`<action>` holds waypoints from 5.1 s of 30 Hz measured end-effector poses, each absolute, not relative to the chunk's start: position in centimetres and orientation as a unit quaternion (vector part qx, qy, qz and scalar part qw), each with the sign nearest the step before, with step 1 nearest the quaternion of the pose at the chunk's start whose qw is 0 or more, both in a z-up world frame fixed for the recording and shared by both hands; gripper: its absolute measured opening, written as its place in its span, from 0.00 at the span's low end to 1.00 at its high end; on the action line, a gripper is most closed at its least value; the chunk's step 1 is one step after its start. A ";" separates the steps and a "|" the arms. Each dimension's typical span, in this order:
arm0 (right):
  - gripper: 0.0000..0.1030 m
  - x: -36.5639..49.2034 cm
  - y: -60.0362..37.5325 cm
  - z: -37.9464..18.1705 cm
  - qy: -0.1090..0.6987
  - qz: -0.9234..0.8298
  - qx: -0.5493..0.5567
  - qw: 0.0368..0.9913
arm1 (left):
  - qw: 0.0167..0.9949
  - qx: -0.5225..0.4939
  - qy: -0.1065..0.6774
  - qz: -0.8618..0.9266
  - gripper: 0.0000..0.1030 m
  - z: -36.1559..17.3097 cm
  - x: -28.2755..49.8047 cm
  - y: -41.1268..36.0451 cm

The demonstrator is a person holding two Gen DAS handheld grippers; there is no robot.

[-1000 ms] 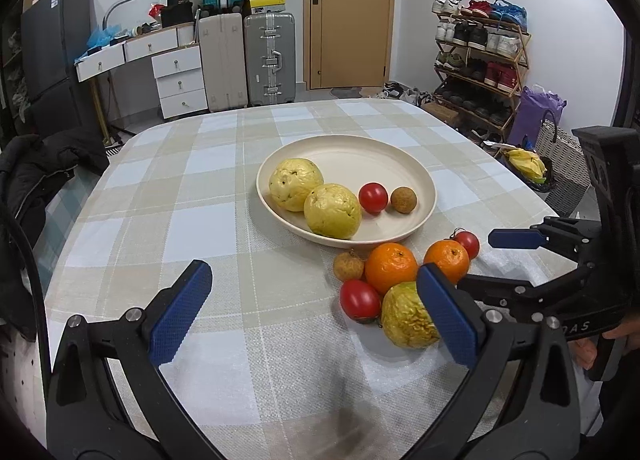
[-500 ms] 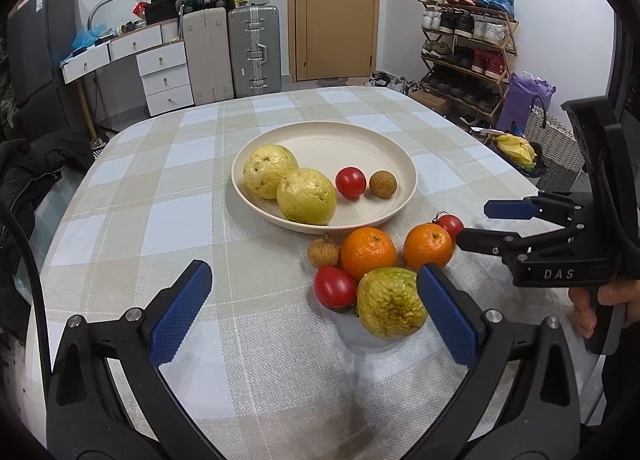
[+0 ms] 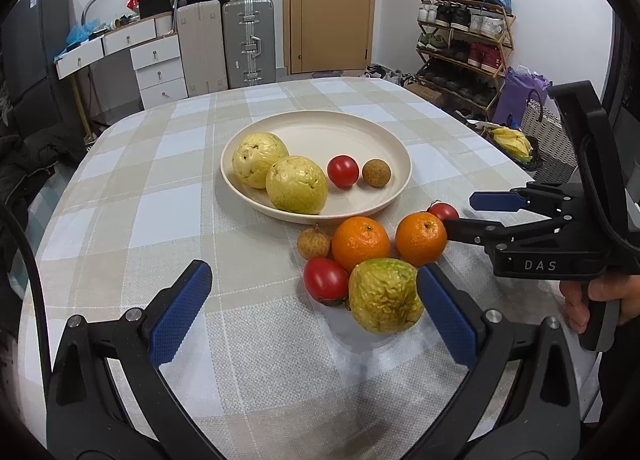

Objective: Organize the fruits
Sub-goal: 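Grasp a red tomato with the right gripper while the left gripper grasps the bumpy green-yellow fruit, then carry the tomato and bumpy fruit over the cream plate and lower them with both grippers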

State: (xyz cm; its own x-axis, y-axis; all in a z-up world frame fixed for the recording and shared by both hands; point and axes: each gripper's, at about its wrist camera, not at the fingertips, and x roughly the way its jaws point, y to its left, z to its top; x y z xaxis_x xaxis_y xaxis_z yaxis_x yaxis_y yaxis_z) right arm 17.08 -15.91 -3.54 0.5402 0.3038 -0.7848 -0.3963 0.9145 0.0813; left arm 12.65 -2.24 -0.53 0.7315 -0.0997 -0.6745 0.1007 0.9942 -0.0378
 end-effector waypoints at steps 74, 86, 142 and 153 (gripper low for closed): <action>0.28 14.3 -16.4 -0.1 0.376 0.242 -0.038 0.894 | 0.920 -0.020 0.368 -0.136 0.43 -0.4 12.0 -4.5; 0.27 13.2 -16.0 1.9 0.334 0.262 -0.032 0.905 | 0.932 -0.025 0.343 -0.115 0.43 1.1 11.5 -3.0; 0.28 20.5 -13.5 3.1 0.317 0.260 -0.018 0.912 | 0.944 -0.020 0.324 -0.055 0.44 2.4 21.8 -0.7; 0.28 21.5 -14.0 1.2 0.338 0.256 -0.015 0.905 | 0.942 -0.002 0.330 -0.061 0.44 1.4 23.4 -1.4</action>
State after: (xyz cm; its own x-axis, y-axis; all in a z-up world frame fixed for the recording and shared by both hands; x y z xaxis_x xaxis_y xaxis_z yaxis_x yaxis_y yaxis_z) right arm 21.47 -13.95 1.21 0.6396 0.4540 -0.6203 -0.4743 0.8681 0.1464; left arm 23.42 -1.40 1.43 0.7748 -0.1168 -0.6213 0.1142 0.9925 -0.0442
